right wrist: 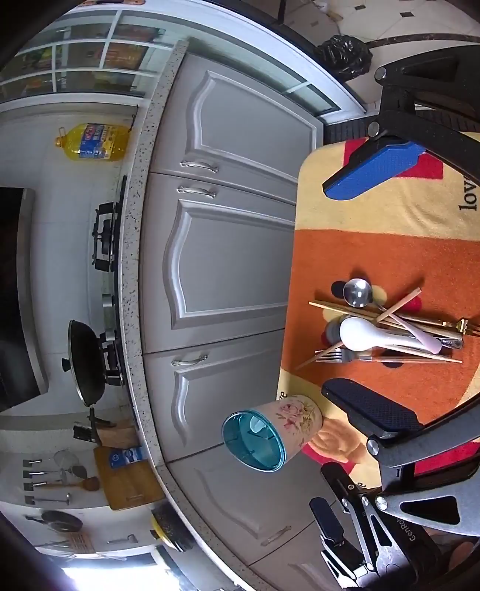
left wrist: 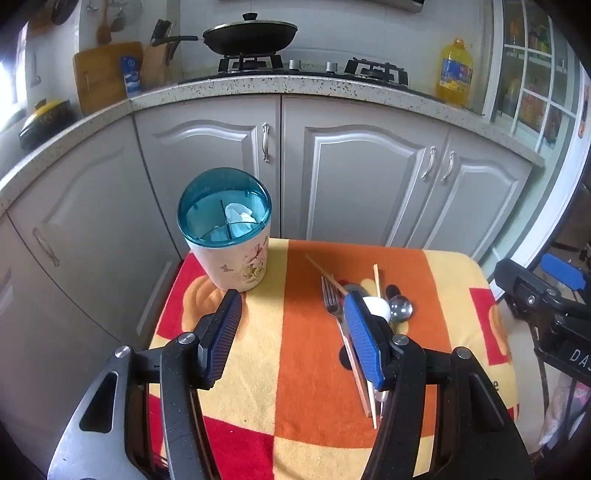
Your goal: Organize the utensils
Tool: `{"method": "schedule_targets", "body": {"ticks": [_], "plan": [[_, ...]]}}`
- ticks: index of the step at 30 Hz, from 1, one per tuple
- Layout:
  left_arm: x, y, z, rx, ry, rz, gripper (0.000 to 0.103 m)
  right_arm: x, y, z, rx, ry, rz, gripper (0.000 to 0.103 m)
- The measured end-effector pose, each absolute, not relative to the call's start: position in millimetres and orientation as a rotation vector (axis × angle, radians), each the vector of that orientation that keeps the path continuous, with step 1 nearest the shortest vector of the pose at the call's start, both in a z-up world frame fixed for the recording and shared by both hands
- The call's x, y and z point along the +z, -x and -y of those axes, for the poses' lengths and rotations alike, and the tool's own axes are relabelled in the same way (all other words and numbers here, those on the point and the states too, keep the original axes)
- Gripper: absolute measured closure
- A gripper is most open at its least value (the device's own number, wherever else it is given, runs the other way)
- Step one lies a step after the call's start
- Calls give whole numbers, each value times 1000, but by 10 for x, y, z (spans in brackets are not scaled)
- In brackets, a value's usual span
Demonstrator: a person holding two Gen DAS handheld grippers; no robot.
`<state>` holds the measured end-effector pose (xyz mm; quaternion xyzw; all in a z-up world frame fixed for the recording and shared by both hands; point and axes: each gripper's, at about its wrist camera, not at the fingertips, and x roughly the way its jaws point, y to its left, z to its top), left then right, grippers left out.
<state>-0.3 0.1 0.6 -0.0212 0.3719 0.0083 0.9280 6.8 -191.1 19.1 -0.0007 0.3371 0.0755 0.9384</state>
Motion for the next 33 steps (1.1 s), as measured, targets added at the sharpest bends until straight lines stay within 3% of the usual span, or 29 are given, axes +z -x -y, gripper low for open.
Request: {"method": "schedule_targets", "body": {"ticks": [33], "plan": [[71, 11, -23, -11, 59, -751, 46, 273, -90, 1810, 158, 21, -688, 6]]}}
